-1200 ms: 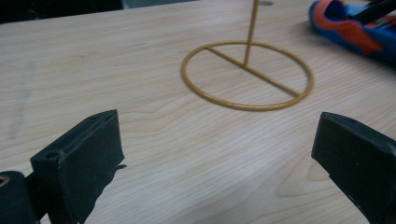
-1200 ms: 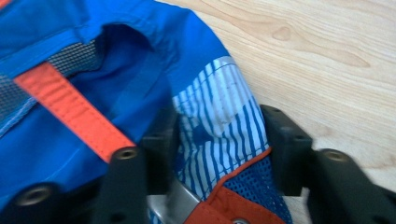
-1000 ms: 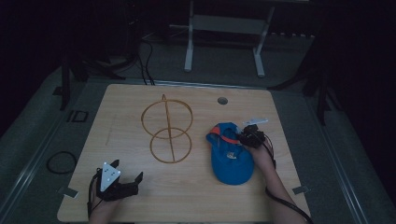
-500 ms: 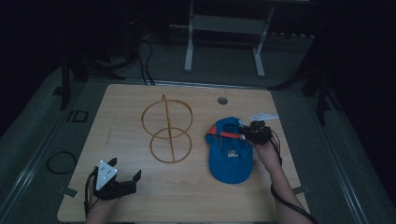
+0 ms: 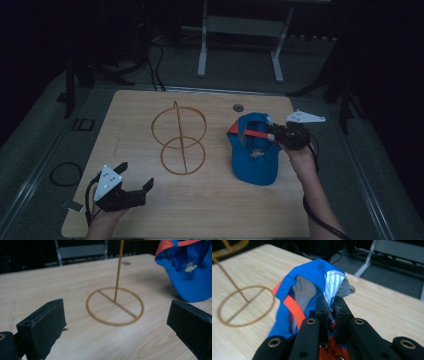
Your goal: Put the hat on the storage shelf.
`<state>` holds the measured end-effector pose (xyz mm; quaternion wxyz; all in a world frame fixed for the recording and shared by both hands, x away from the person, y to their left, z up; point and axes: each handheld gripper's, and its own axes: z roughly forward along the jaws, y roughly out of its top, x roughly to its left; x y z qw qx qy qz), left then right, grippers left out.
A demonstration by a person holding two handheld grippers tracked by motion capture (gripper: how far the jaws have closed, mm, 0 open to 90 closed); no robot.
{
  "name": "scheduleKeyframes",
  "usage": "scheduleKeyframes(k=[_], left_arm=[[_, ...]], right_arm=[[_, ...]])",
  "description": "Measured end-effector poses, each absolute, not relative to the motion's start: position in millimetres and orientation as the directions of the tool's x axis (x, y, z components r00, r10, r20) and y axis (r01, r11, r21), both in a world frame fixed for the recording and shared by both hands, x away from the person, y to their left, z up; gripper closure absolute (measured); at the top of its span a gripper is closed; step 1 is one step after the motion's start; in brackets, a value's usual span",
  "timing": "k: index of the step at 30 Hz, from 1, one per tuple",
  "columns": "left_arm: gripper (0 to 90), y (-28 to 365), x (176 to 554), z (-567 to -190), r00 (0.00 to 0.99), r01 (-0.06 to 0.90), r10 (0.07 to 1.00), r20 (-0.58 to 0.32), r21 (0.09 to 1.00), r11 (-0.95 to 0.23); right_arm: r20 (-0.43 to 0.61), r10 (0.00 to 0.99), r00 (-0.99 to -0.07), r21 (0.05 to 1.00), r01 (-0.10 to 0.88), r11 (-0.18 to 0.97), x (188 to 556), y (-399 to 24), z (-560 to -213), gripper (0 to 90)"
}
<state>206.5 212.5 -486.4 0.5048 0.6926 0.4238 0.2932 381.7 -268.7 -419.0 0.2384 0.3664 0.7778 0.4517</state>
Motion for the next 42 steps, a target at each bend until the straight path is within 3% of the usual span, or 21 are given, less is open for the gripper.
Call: scheduleKeyframes(k=[19, 25, 42], left_arm=[[2.3, 146.0, 242.2, -390.1, 0.602, 0.179, 0.796, 0.07, 0.959, -0.22], [2.3, 119.5, 256.1, -376.1, 0.629, 0.168, 0.772, 0.086, 0.956, -0.243], [2.3, 46.8, 292.7, -362.2, 0.709, 0.161, 0.697, 0.106, 0.938, -0.307]], right_arm=[[-0.104, 0.762, -0.639, 0.915, 0.239, 0.326, 352.4, -268.4, -370.7, 84.2], [-0.05, 0.736, -0.675, 0.939, 0.219, 0.264, 340.0, -268.5, -363.8, 84.2], [-0.1, 0.655, -0.749, 0.944, 0.138, 0.301, 307.3, -251.7, -352.7, 84.1]])
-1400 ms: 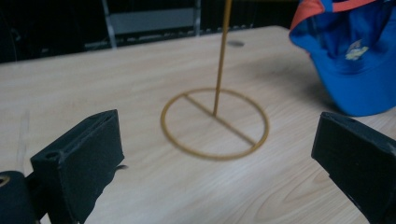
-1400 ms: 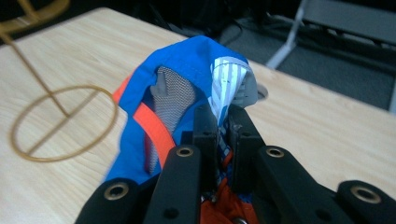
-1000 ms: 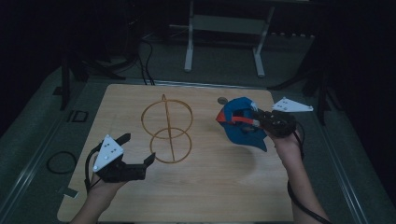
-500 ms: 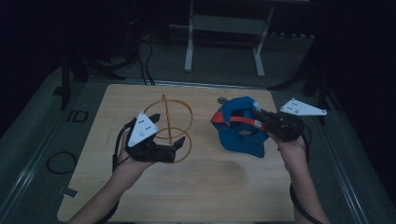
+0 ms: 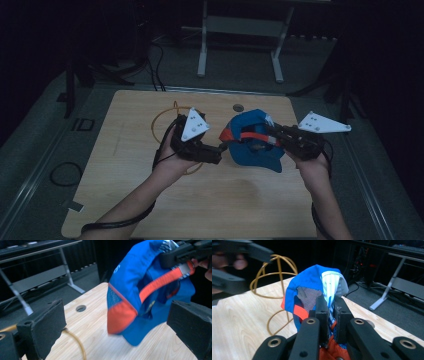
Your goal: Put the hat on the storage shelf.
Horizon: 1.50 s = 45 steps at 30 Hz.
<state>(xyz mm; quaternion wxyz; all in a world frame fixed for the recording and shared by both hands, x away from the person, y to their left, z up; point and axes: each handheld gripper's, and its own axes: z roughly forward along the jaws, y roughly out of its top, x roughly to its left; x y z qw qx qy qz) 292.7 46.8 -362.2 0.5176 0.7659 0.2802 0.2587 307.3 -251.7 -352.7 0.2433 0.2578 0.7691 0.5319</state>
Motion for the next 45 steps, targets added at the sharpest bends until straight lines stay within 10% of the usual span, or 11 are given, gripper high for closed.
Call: scheduleKeyframes(k=[15, 32, 45], left_arm=[[16.4, 2.6, 317.7, -369.4, 0.785, 0.199, 0.615, 0.065, 0.915, -0.351], [88.3, -15.5, 324.7, -369.1, 0.794, 0.206, 0.602, 0.086, 0.893, -0.4], [90.0, -24.1, 317.7, -358.8, 0.771, 0.125, 0.615, 0.167, 0.907, -0.403]], right_arm=[[-0.138, 0.598, -0.789, 0.938, 0.089, 0.334, 292.4, -230.8, -350.0, 84.0], [-0.139, 0.592, -0.794, 0.933, 0.095, 0.347, 293.4, -229.9, -356.1, 84.0], [-0.11, 0.624, -0.774, 0.949, 0.106, 0.298, 285.9, -235.6, -356.5, 81.6]])
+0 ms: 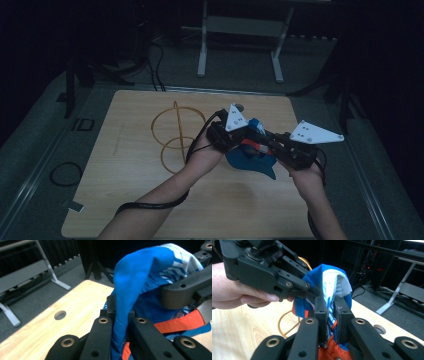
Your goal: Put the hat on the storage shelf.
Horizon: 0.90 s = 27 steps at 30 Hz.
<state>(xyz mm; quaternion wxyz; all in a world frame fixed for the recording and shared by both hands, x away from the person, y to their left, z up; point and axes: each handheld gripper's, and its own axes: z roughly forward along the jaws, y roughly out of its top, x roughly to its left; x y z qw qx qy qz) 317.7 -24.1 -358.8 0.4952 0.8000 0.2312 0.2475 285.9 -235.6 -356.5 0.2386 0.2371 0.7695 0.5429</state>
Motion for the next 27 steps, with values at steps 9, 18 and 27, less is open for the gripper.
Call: scheduleKeyframes(k=[9, 18, 27], left_arm=[[90.0, -21.6, 315.3, -349.2, 0.762, 0.04, 0.609, 0.222, 0.922, -0.386], [90.0, -1.1, 316.0, -347.1, 0.812, -0.085, 0.521, 0.264, 0.936, -0.342], [90.0, 16.5, 314.3, -351.9, 0.905, -0.187, 0.328, 0.273, 0.944, -0.27]], right_arm=[[-0.087, 0.63, -0.771, 0.957, 0.111, 0.268, 275.1, -241.7, -355.8, 62.3], [-0.083, 0.596, -0.799, 0.96, 0.096, 0.262, 259.2, -254.7, -357.6, 51.8], [-0.088, 0.606, -0.79, 0.966, 0.082, 0.246, 249.6, -266.7, -358.9, 53.4]])
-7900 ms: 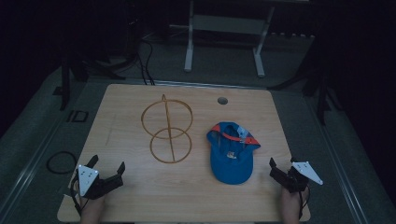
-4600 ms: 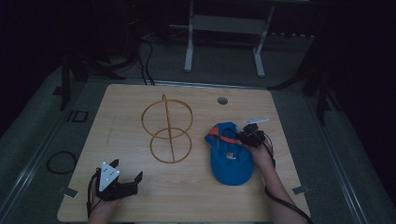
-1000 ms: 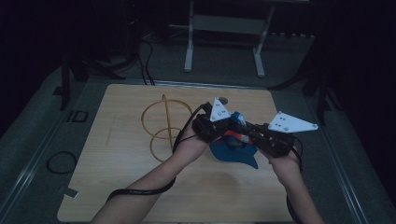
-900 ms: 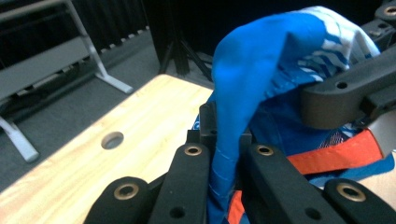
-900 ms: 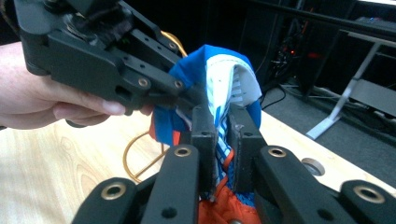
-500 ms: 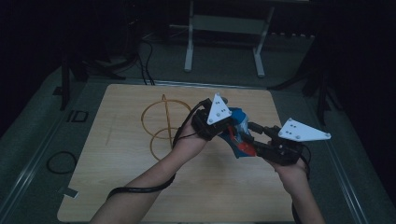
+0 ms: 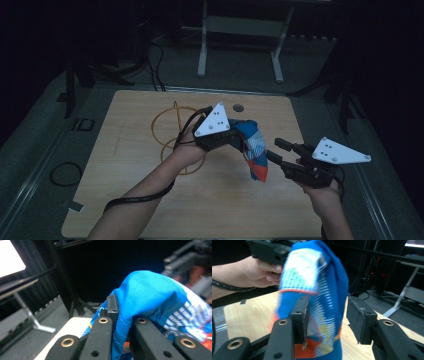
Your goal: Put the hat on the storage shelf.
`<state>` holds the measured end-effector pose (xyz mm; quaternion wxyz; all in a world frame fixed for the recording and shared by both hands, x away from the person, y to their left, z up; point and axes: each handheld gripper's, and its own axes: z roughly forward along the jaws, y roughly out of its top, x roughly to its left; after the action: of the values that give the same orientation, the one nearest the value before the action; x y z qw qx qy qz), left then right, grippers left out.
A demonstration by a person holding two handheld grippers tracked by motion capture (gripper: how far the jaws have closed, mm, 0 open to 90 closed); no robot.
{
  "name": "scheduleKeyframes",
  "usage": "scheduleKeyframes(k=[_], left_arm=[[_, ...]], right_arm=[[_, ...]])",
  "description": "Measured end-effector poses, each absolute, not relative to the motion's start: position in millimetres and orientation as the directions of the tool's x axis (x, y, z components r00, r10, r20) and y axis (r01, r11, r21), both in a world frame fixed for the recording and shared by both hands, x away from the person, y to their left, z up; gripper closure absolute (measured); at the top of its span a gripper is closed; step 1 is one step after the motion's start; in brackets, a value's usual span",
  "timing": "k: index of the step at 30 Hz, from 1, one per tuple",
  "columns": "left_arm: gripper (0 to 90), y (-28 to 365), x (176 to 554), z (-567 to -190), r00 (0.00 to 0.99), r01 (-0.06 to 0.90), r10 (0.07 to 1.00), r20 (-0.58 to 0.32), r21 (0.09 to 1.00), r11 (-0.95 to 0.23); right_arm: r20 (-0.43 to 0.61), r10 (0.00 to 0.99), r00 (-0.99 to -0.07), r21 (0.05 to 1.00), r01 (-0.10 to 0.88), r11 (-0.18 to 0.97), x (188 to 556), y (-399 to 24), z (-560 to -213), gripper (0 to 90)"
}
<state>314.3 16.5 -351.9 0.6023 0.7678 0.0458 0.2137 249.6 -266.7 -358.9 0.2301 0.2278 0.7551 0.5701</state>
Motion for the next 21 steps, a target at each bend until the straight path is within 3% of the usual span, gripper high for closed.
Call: scheduleKeyframes(k=[4, 10, 21], left_arm=[[90.0, 23.2, 318.1, -354.8, 0.942, -0.189, 0.235, 0.238, 0.958, -0.215], [90.0, 33.0, 321.4, -357.8, 0.972, -0.203, 0.104, 0.213, 0.974, -0.095], [90.0, 29.4, 317.5, -352.3, 0.971, -0.202, 0.121, 0.209, 0.977, -0.063]], right_arm=[[-0.09, 0.604, -0.792, 0.965, 0.081, 0.25, 248.2, -265.8, -360.0, 53.5], [-0.084, 0.554, -0.828, 0.964, 0.074, 0.257, 243.7, -254.1, -367.7, 46.2], [-0.019, 0.527, -0.85, 0.967, 0.118, 0.225, 250.9, -232.3, -381.6, 41.9]])
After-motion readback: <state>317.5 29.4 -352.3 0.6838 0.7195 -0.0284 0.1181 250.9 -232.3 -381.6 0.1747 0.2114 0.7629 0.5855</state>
